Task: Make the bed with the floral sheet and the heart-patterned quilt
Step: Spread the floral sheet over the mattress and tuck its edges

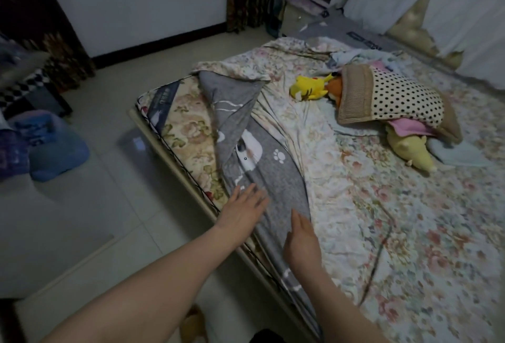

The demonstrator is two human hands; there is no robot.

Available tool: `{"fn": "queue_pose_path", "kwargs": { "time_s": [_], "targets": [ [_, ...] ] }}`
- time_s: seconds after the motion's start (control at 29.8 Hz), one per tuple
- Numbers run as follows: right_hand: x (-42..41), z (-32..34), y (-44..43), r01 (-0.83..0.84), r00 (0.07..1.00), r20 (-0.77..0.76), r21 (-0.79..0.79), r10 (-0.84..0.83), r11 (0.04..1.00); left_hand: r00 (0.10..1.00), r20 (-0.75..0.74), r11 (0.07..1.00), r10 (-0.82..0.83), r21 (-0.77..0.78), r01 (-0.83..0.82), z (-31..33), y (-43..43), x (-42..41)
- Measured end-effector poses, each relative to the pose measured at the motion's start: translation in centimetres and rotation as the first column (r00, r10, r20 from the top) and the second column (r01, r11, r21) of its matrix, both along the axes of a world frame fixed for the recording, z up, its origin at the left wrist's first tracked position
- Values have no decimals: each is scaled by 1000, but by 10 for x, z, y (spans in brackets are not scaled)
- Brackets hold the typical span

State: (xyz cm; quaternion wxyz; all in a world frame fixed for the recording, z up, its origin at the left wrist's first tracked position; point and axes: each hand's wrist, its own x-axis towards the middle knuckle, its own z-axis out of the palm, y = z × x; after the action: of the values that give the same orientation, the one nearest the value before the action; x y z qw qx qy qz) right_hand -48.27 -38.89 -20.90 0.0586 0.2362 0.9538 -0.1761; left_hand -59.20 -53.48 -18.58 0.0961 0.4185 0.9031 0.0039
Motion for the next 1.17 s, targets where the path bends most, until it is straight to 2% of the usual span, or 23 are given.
{"fn": "queue_pose_path", "kwargs": {
  "time_s": [0.1,0.3,0.5,0.6,0.67,0.8,0.97,1.07,1.14,1.17],
  "targets": [
    [-27,5,-16,58,998,22,-14,-58,998,999,-29,998,-23,-59,21,2,-25,-29],
    [-84,9,-43,81,997,13,36,-82,996,998,-6,997,-60,-47,60,5,-46,-93],
    [-175,2,-57,133,991,28,38,-135,990,991,6,990,-133,-49,134,0,-48,-191],
    [-221,0,-53,110,993,45,47,-112,993,989,-1,989,-148,8,148,1,-42,-241],
    [-271,-3,-59,118,990,71,11,-119,993,984,-8,984,-179,-11,178,5,-46,-292],
    [-321,0,-72,112,987,117,15,-113,994,977,-56,978,-206,-30,204,11,-53,-343],
    [-384,2,-84,196,976,93,44,-199,980,965,-31,965,-262,-15,262,13,-57,-426],
    [-417,3,-101,266,957,119,17,-266,964,934,-12,933,-358,-53,357,10,-64,-475],
    [-436,5,-118,290,949,124,19,-290,957,907,-51,908,-419,-45,417,1,-66,-505],
    [-449,7,-120,313,945,93,10,-313,950,893,-50,895,-446,-43,445,0,-62,-523]
  ]
}}
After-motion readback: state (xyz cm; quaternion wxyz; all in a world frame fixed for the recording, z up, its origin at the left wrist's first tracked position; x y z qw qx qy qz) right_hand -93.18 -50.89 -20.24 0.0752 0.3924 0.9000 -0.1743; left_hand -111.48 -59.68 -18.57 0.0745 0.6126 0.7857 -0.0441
